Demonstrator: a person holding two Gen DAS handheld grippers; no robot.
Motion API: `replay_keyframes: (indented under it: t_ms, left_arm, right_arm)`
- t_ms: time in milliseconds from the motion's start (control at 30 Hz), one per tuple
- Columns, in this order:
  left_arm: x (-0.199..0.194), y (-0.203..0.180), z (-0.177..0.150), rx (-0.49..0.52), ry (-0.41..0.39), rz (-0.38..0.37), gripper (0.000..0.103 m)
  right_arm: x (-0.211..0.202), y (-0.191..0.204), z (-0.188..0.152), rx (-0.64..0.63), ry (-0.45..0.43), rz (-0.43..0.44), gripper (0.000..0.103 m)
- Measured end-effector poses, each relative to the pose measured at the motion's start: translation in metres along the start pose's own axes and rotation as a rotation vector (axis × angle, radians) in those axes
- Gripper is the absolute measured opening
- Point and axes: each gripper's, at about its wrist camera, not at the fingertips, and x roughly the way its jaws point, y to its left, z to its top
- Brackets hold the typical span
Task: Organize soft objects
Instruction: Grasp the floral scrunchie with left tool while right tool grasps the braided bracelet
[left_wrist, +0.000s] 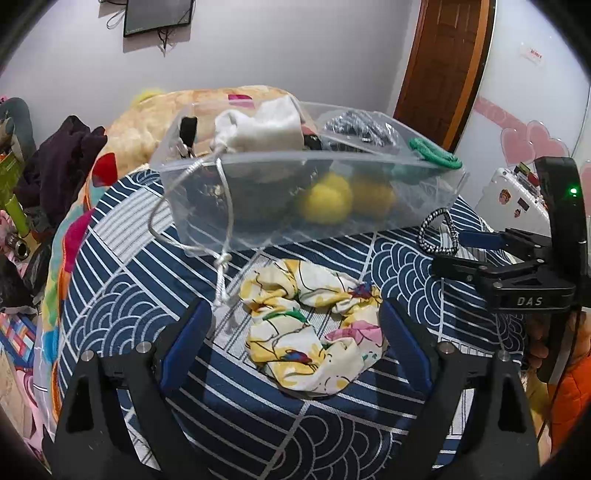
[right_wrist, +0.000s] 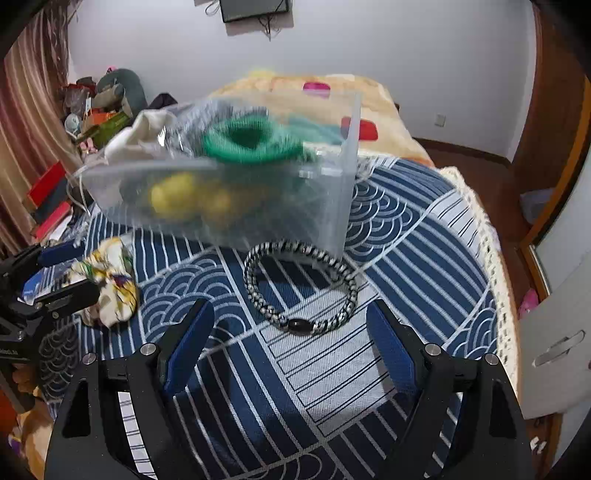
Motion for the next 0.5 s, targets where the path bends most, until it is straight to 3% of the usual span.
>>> replay_keyframes:
  t_ms: [100, 167, 267, 333, 367, 500]
  left_arm:
    - [0.002, -0.001, -0.002, -0.021, 0.010, -0.028, 0.093]
    - [0.003, 0.000, -0.002, -0.031, 0.013, -0.030, 0.093]
    - [0.002, -0.003, -0.004, -0.021, 0.006, -0.020, 0.089]
    - [0.002, -0.004, -0.006, -0.005, 0.002, -0.037, 0.075]
    - [0.002, -0.005, -0.008, 0.003, 0.001, -0.040, 0.072]
    - [-0.002, -0.013, -0.014, 0.040, -0.015, -0.046, 0.051]
  right_arm:
    - [0.004, -0.002, -0.003, 0.004, 0.007, -0.010, 0.078]
    - [0.003, -0.001, -0.002, 0.005, -0.011, -0.035, 0.058]
    - [0.001, -0.001, -0.001, 0.009, -0.026, -0.058, 0.043]
    - [-0.002, -0.001, -0.003, 0.008, -0.038, -0.070, 0.032]
    - [-0.003, -0.002, -0.004, 0.009, -0.041, -0.068, 0.027]
    - [-0.006, -0.006, -0.008, 0.012, -0.054, -0.062, 0.016]
